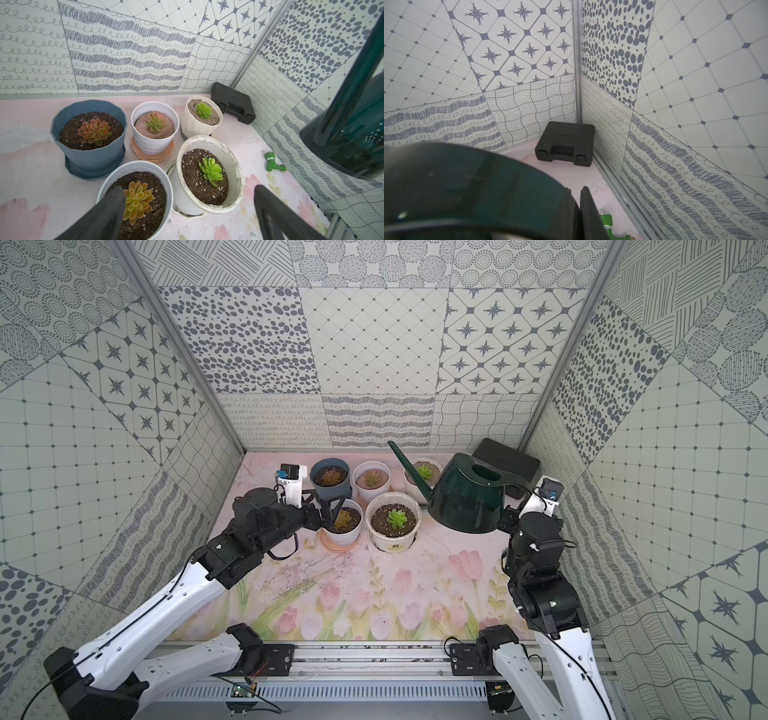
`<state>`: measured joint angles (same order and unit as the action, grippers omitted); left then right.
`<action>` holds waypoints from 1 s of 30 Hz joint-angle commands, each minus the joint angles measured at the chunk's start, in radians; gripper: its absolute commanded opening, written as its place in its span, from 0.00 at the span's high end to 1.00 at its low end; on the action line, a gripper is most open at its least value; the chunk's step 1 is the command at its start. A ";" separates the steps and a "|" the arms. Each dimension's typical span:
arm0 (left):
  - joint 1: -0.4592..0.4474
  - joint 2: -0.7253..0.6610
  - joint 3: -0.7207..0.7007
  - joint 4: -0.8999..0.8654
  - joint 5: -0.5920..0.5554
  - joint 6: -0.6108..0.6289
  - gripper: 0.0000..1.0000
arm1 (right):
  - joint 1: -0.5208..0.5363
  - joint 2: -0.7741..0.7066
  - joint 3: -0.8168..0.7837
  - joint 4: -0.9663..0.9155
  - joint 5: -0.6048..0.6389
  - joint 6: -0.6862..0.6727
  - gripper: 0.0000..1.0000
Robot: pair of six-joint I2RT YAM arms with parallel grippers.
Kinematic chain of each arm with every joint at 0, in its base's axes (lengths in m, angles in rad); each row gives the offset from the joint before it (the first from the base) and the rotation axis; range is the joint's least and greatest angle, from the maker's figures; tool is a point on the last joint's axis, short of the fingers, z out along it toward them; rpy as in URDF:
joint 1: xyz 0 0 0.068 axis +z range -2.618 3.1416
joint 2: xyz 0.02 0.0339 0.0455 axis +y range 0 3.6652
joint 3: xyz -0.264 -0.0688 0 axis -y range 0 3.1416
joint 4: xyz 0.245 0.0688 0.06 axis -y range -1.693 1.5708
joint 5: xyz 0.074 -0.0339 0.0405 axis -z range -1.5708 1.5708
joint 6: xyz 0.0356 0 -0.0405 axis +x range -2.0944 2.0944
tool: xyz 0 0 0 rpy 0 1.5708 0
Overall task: Water the succulent around the soil edge
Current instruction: Water the soil of the potted plant with water.
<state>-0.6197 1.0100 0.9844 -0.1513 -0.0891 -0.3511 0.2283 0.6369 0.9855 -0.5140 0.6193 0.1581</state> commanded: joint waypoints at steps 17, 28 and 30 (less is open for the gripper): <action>-0.179 -0.006 -0.049 0.005 -0.292 0.089 0.01 | 0.234 0.289 0.086 0.434 0.269 -0.354 1.00; -0.045 0.027 0.152 -0.486 -0.245 0.033 0.00 | 0.246 0.614 0.302 0.636 0.208 -0.829 1.00; -0.029 0.050 0.196 -0.550 -0.224 0.053 0.00 | 0.246 0.644 0.336 0.620 0.163 -0.876 1.00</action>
<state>-0.6842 1.0325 1.0927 -0.4236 -0.3340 -0.3210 0.4717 1.2758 1.2442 -0.0376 0.8360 -0.6048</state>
